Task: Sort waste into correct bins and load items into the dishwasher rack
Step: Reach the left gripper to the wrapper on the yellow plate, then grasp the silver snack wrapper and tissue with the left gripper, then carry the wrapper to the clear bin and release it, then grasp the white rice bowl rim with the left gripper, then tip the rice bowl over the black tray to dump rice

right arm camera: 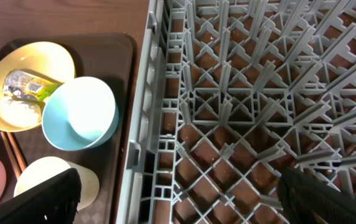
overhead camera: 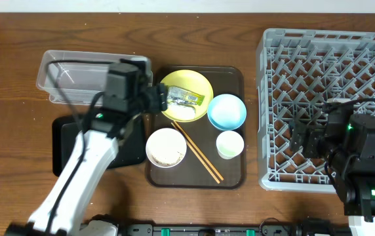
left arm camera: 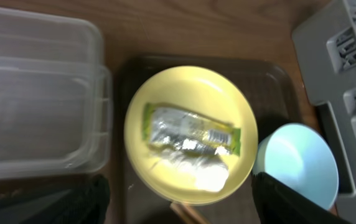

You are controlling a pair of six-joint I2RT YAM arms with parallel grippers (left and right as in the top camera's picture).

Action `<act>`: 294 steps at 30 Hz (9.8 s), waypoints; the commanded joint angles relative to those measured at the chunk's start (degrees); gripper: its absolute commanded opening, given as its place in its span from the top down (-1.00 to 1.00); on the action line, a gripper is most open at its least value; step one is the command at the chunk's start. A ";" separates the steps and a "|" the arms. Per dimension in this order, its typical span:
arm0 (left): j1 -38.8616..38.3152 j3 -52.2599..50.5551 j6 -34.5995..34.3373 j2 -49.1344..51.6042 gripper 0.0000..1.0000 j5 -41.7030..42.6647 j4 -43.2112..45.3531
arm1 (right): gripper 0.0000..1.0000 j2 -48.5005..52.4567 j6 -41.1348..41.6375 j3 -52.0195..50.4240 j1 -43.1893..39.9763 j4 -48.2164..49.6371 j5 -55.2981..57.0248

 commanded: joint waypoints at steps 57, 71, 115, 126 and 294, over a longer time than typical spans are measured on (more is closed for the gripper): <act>-10.21 1.07 -26.40 23.26 0.88 -3.06 7.08 | -0.98 -0.20 0.57 0.59 0.79 -1.31 -0.42; 0.61 1.07 -22.10 2.23 0.88 -14.47 6.27 | -0.98 -0.20 0.57 0.59 0.79 -1.36 -0.44; -11.13 2.73 -57.20 27.85 -0.10 -1.33 18.80 | -0.99 -0.20 0.57 0.59 0.79 -2.64 -0.46; -11.67 2.73 -58.58 29.90 -0.09 -2.38 19.89 | -0.98 -0.20 0.57 0.59 0.79 -2.62 -0.44; 22.69 2.27 12.41 -1.01 0.88 29.70 -34.38 | -0.98 -0.22 0.52 0.59 0.79 -5.18 -0.39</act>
